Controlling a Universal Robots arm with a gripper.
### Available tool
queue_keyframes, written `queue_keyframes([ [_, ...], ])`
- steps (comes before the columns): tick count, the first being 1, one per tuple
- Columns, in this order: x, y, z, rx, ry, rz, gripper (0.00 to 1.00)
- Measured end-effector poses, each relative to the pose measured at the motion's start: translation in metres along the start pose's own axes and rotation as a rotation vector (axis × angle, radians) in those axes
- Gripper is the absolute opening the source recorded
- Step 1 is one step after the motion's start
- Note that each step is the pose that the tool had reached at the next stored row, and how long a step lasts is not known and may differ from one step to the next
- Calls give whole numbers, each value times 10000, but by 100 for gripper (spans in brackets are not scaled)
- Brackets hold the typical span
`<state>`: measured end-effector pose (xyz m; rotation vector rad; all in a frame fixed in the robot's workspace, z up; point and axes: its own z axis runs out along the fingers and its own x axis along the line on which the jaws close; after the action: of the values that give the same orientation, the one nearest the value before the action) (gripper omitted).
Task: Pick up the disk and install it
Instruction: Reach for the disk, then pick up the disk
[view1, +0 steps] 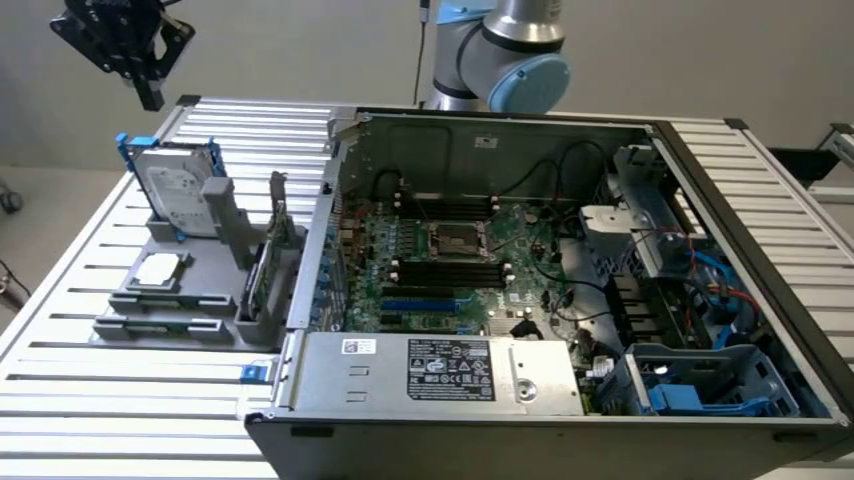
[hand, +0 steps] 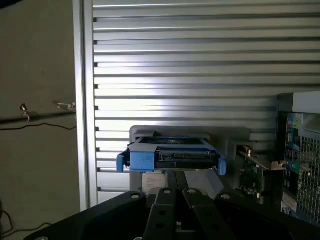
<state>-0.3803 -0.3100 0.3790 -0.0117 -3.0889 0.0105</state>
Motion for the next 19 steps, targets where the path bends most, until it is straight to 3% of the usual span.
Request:
queue_keyframes([
  [15,0,0,0,0,6,-16,11],
  [19,1,0,0,30,1,-671,11],
])
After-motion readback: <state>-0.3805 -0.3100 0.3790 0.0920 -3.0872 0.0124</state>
